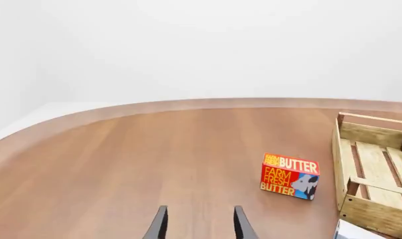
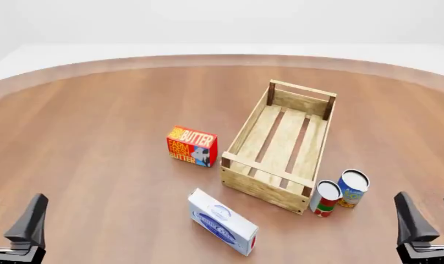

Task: Pick up the ketchup, and put it in the wooden tray.

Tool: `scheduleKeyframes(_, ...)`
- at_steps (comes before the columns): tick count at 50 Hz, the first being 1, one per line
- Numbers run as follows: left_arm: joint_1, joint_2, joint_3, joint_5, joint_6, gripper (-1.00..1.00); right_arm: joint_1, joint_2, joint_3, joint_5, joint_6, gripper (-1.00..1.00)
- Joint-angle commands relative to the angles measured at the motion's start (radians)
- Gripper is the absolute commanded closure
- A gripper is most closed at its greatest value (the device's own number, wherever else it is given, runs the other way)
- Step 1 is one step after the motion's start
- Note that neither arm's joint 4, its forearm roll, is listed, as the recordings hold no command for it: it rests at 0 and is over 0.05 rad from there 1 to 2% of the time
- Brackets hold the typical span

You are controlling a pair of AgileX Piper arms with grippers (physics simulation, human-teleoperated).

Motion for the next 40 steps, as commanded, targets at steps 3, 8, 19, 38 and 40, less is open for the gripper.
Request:
scheduleKeyframes(3, 0.000, 0.000, 0.000, 0.000, 0.000, -1.00, -0.053, 0.071, -0.003, -0.044, 0.041, -1.00)
scheduleKeyframes(8, 0.000, 0.000, 0.000, 0.000, 0.000, -1.00, 0.079, 0.066, -0.038, 0.008, -0.002, -1.00)
scheduleKeyframes(19, 0.000, 0.000, 0.000, 0.000, 0.000, -1.00, 0.238, 0.277, -0.123, -0.004, -0.047, -1.00)
scheduleKeyframes(38, 0.000, 0.000, 0.000, 0.000, 0.000, -1.00, 0.471, 0.435, -0.305, 0.134, -0.049, -1.00)
scheduleKeyframes(40, 0.000, 0.000, 0.000, 0.000, 0.000, -1.00, 0.488, 0.464, -0.324, 0.141, -0.049, -1.00)
